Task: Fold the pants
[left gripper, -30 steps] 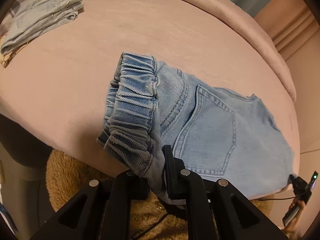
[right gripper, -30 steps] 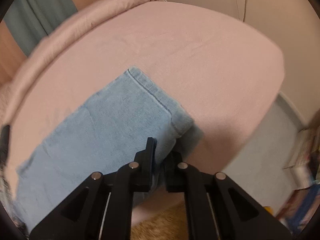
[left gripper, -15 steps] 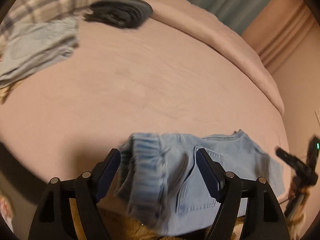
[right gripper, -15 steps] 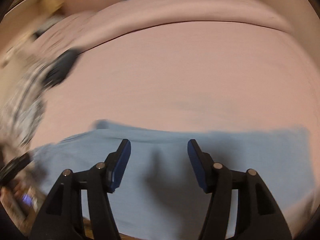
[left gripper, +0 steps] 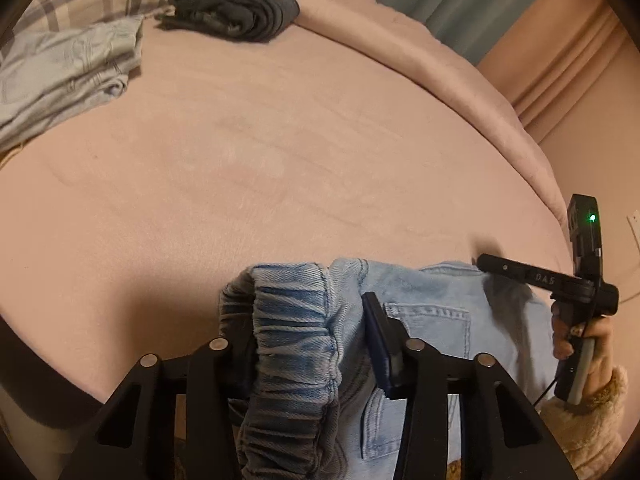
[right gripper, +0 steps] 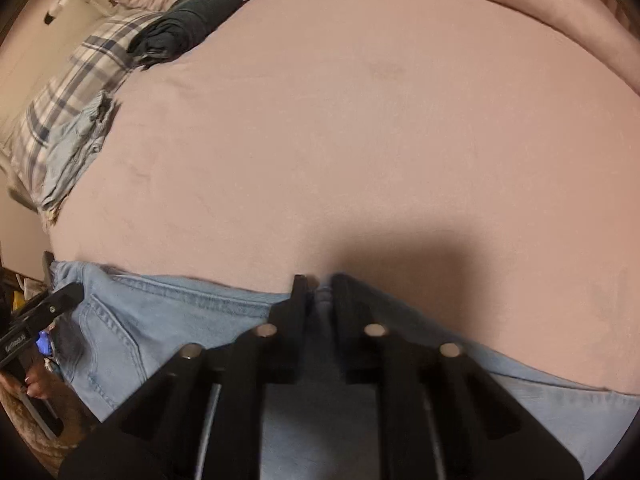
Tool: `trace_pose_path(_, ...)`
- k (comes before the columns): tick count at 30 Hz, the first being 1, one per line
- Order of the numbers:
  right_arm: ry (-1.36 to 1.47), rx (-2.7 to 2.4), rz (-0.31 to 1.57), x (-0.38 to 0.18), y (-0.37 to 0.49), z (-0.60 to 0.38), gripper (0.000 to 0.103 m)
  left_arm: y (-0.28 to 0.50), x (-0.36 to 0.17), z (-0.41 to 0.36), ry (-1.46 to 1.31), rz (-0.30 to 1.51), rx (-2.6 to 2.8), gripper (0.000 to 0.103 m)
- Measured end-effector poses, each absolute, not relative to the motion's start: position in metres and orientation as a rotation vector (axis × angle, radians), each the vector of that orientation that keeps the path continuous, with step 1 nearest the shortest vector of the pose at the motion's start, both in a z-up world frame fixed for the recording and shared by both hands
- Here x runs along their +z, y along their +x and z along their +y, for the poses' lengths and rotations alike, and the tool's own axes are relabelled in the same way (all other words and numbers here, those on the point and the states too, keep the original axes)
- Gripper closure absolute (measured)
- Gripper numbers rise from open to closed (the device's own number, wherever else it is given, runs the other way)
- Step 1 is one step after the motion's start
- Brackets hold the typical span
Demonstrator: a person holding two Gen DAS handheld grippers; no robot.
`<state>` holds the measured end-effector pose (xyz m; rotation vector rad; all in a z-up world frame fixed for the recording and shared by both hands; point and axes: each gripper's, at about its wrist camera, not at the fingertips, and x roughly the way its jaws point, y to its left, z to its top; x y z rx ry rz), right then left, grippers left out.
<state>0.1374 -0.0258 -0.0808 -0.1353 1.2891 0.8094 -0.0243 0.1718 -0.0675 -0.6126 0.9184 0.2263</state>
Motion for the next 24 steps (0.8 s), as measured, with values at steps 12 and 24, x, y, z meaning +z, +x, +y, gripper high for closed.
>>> trace_pose_path(12, 0.067, 0.789, 1.224, -0.061, 0.147, -0.027, 0.095, -0.015, -0.068, 0.176, -0.527, 0.916, 0.273, 0.062)
trace_pose_path(24, -0.083, 0.689, 1.208, -0.093, 0.137, -0.011, 0.094, -0.014, -0.070, 0.168, -0.489, 0.965, 0.349, 0.052)
